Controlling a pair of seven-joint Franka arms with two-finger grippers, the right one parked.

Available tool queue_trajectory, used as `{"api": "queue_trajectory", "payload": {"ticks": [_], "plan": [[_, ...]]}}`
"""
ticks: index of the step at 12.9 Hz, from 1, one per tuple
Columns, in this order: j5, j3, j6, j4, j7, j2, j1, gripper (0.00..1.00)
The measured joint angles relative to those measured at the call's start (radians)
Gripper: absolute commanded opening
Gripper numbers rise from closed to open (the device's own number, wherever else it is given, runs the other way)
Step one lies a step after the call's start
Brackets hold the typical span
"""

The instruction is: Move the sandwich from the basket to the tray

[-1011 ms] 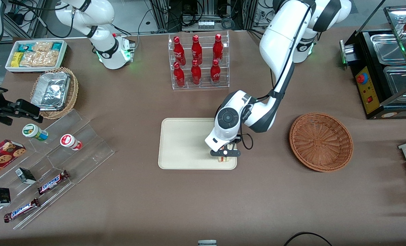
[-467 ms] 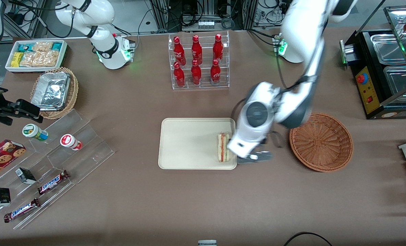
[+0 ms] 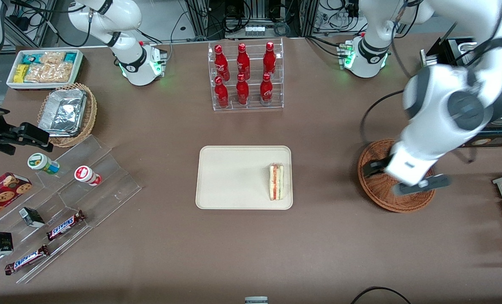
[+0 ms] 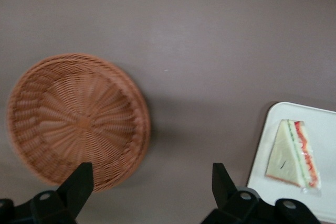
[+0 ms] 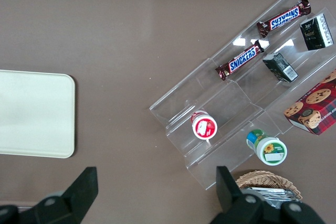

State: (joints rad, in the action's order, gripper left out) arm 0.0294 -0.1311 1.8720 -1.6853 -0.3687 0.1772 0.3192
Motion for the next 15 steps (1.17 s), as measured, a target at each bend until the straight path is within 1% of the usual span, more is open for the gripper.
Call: {"api": "queue_trajectory", "payload": {"ticks": [2, 4, 5, 7, 8, 11, 15], "plan": [[-0.026, 0.003, -0.058, -0.047, 0.043, -0.093, -0.048, 1.00], [-0.042, 0.020, -0.137, -0.048, 0.081, -0.153, -0.102, 1.00], [-0.043, 0.053, -0.156, -0.048, 0.098, -0.177, -0.144, 1.00], [-0.053, 0.155, -0.200, -0.044, 0.123, -0.222, -0.248, 1.00], [-0.056, 0.184, -0.231, -0.030, 0.128, -0.240, -0.277, 1.00], [-0.059, 0.195, -0.324, 0.044, 0.178, -0.253, -0.289, 1.00], [-0.059, 0.196, -0.326, 0.052, 0.195, -0.240, -0.295, 1.00]]}}
